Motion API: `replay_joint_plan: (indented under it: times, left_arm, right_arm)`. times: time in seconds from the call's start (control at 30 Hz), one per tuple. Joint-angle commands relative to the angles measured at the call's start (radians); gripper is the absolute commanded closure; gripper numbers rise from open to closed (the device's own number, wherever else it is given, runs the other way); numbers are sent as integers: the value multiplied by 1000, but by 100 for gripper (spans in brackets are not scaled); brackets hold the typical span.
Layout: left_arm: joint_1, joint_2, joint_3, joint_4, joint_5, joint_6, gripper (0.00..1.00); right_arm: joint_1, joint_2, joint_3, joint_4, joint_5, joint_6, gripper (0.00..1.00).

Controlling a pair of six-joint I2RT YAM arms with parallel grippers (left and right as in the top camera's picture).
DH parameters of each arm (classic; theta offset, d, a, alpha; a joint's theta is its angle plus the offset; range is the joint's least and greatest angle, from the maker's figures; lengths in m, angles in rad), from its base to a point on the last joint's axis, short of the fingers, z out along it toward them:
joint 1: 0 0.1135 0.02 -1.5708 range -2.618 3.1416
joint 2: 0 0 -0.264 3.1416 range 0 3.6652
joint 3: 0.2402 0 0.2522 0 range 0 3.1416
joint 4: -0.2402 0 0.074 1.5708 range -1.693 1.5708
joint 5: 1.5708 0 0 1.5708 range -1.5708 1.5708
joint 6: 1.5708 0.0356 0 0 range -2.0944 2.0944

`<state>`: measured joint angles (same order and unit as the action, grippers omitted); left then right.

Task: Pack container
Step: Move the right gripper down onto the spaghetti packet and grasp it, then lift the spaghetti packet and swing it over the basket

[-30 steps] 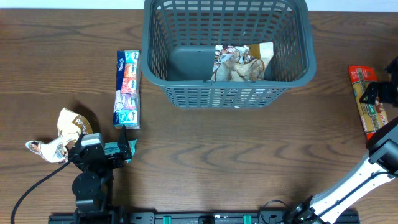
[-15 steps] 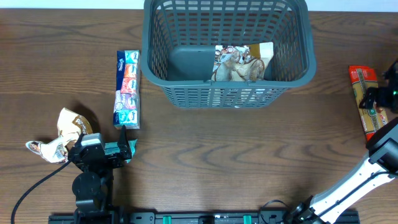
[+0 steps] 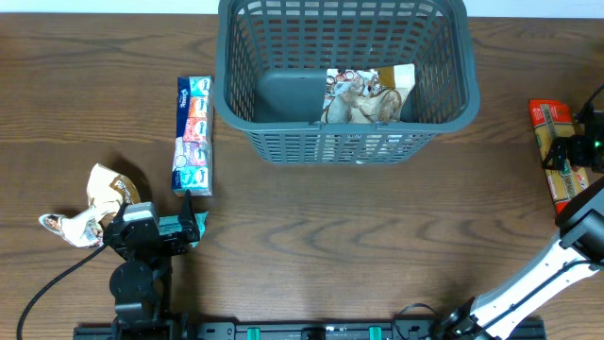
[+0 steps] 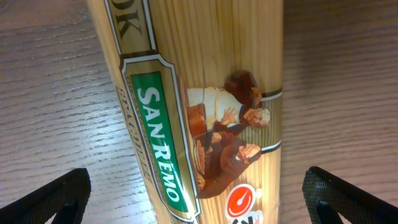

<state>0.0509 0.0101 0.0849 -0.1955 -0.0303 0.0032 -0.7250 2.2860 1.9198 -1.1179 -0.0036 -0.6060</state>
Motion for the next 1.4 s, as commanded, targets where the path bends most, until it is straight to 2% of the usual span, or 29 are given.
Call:
replay_joint_plan:
  times: [0.0, 0.3, 0.77, 0.8, 0.93, 0.97, 1.0, 1.23, 1.37]
  left_arm:
    - [5, -6, -18, -26, -5, -2, 1]
    - [5, -6, -18, -26, -5, -2, 1]
    - [5, -6, -18, -26, -5, -2, 1]
    - [5, -6, -18, -26, -5, -2, 1]
    - [5, -6, -18, -26, -5, -2, 1]
    - [5, -6, -18, -26, -5, -2, 1]
    - [5, -6, -18, -26, -5, -2, 1]
    - [5, -6, -18, -26, -5, -2, 1]
    - [5, -6, -18, -26, -5, -2, 1]
  right_arm:
    - [1, 18, -12, -1, -24, -31, 1]
    - [-1, 113, -14, -14, -21, -28, 1]
    - [-13, 121, -16, 8, -20, -27, 1]
    - [-15, 121, -16, 9, -20, -26, 10]
    - [-16, 121, -16, 15, -19, -13, 80]
    - [-16, 121, -16, 20, -19, 1, 95]
    - [-17, 121, -16, 25, -19, 13, 98]
    - [-3, 119, -14, 52, -57, 121, 99]
    - [32, 99, 13, 35, -233, 146, 99]
